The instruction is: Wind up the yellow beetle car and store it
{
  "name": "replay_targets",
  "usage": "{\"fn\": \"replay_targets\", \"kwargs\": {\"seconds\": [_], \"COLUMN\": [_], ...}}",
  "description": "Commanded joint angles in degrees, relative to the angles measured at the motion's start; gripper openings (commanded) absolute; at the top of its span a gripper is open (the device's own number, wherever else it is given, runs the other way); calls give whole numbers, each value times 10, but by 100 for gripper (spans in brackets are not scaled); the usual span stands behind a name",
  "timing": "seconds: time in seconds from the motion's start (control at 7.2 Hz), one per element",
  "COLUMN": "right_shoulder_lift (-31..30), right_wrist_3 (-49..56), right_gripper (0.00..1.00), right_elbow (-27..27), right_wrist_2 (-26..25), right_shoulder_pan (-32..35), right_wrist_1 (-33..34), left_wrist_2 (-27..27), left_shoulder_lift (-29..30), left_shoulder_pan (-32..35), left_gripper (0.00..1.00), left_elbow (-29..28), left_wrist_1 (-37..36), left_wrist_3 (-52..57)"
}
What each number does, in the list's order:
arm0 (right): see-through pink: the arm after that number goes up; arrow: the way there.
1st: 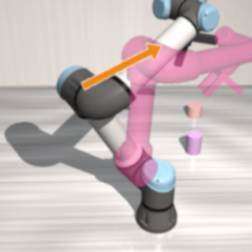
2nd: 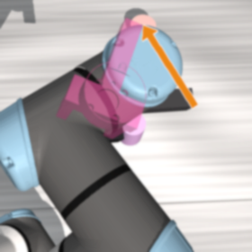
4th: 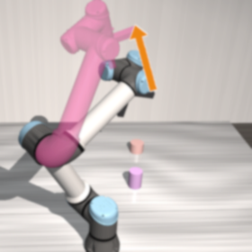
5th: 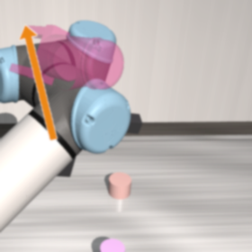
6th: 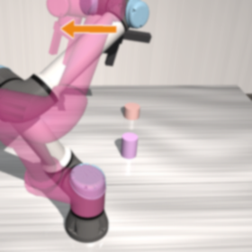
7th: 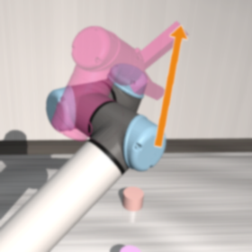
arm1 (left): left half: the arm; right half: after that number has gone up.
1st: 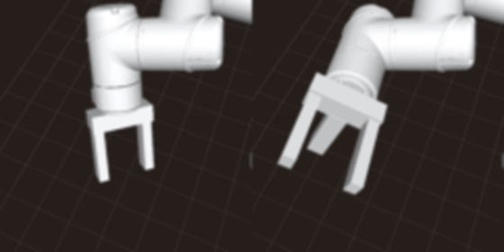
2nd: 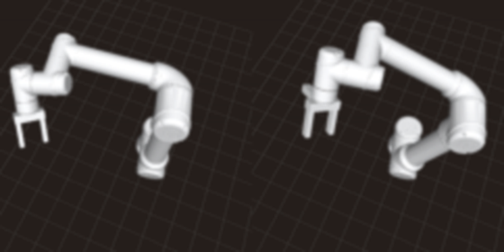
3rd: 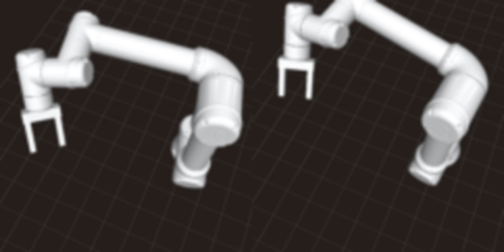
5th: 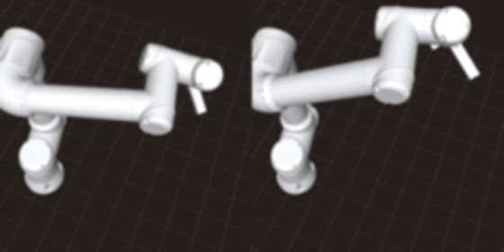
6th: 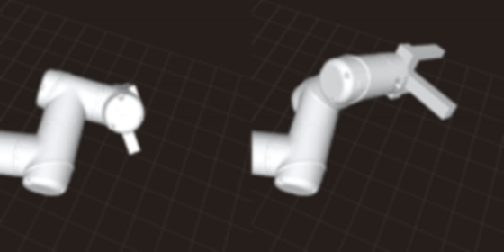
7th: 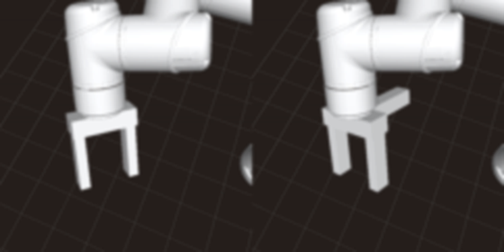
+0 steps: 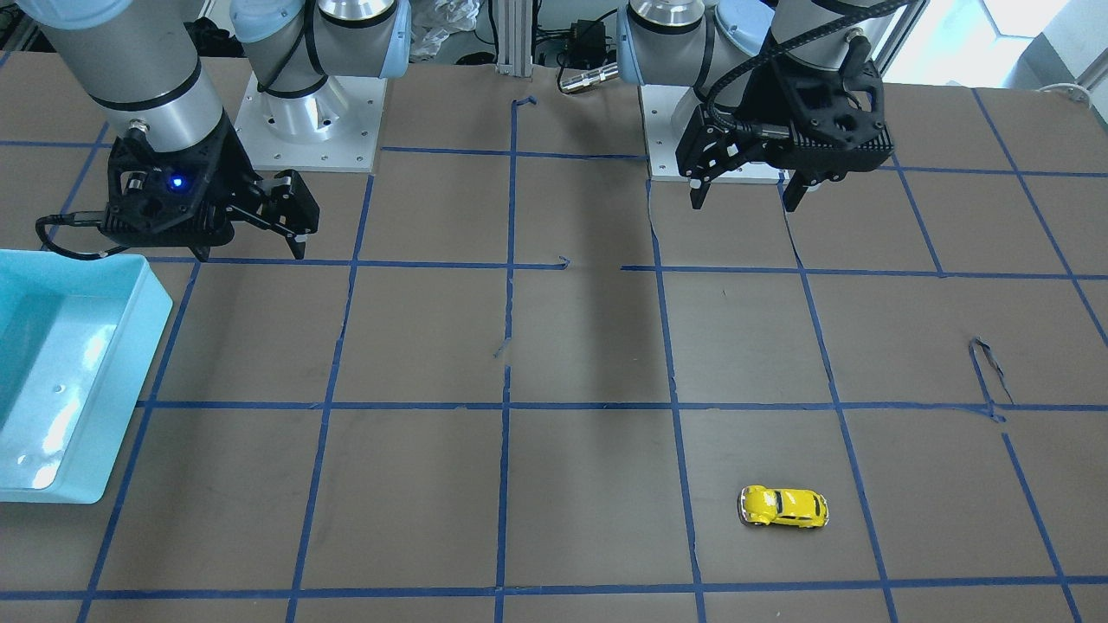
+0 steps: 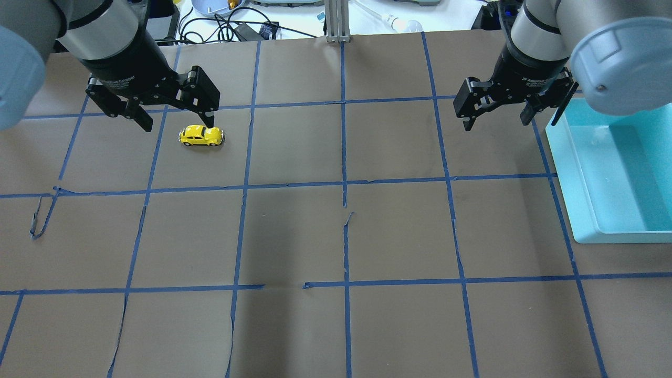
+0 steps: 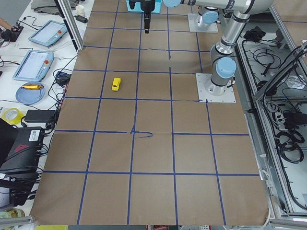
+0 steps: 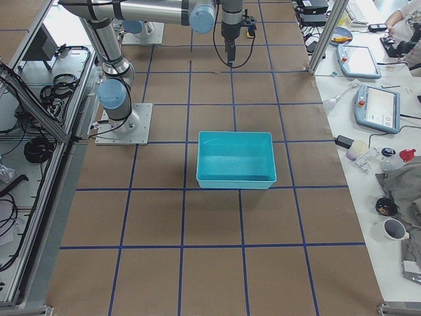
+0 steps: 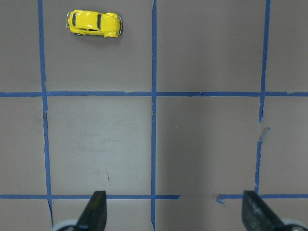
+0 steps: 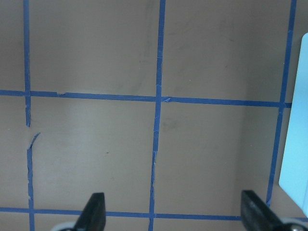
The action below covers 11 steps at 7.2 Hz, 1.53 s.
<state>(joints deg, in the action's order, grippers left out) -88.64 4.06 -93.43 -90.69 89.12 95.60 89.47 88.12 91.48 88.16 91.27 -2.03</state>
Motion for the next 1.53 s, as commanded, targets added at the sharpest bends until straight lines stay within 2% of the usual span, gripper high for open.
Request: {"fn": "replay_targets", "kwargs": {"seconds": [0.0, 1.25, 1.39], "right_shoulder_lift": [0, 0, 0], "right_wrist_3": [-1, -27, -26], "right_gripper": [100, 100, 95], "right_elbow": [0, 0, 0], "right_wrist_2": [0, 0, 0], "right_shoulder_pan": [0, 0, 0], "right_wrist_1": [0, -2, -2], "left_wrist_2": [0, 1, 1], "left_shoulder_lift": [1, 0, 0], "left_shoulder_pan": [0, 0, 0], "left_gripper": [100, 100, 100], "left_elbow": [1, 9, 9], "left_wrist_1": [-5, -9, -10], "left_wrist_3": [0, 14, 14]}}
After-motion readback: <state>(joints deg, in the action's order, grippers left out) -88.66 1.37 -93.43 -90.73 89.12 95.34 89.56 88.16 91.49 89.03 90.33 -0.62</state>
